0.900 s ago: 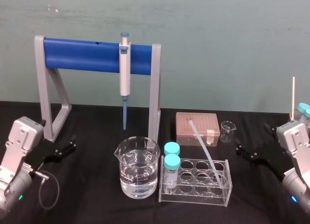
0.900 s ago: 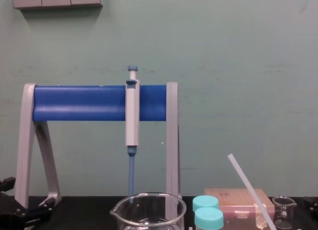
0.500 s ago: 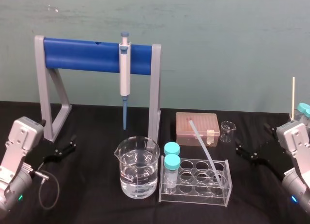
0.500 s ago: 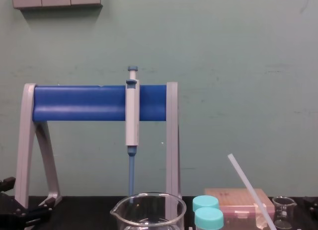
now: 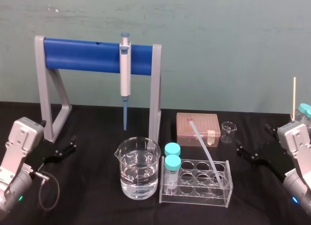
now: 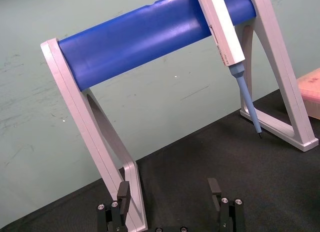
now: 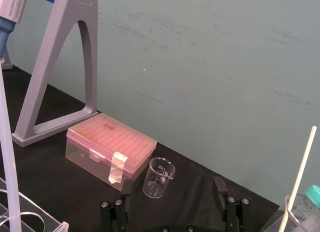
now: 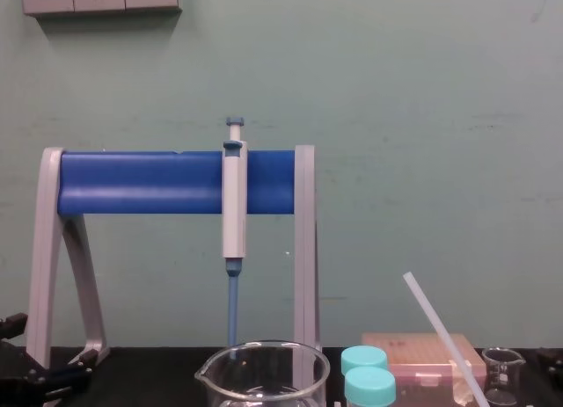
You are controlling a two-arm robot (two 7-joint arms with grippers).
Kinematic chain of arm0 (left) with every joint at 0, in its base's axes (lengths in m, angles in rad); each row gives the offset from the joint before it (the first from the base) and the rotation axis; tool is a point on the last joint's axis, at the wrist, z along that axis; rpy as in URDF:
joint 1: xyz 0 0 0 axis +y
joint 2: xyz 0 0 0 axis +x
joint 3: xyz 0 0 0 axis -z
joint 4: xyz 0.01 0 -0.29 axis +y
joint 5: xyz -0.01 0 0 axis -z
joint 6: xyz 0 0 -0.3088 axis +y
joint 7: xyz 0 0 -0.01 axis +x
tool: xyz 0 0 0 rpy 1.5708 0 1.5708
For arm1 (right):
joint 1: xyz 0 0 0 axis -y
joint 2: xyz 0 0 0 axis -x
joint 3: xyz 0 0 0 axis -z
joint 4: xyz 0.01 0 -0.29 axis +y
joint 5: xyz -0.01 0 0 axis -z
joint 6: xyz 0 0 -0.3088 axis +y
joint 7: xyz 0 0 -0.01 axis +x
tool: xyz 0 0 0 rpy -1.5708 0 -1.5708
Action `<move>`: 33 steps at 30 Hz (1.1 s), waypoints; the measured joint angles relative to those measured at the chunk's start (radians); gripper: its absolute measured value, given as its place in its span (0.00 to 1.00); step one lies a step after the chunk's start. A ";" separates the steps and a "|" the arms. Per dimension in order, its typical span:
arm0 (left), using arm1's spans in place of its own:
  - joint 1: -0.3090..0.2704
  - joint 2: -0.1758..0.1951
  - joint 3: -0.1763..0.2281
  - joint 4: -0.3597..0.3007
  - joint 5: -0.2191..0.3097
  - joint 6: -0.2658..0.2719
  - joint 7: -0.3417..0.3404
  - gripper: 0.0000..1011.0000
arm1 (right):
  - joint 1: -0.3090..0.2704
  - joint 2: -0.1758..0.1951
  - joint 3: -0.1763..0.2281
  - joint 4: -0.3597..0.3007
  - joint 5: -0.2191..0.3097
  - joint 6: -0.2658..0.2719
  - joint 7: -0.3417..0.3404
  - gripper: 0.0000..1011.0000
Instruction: Pick up the stirring rod with one hand, then place it down.
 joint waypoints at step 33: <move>0.000 0.000 0.000 0.000 0.000 0.000 0.000 0.99 | 0.000 0.000 0.000 0.000 0.000 0.000 0.000 0.99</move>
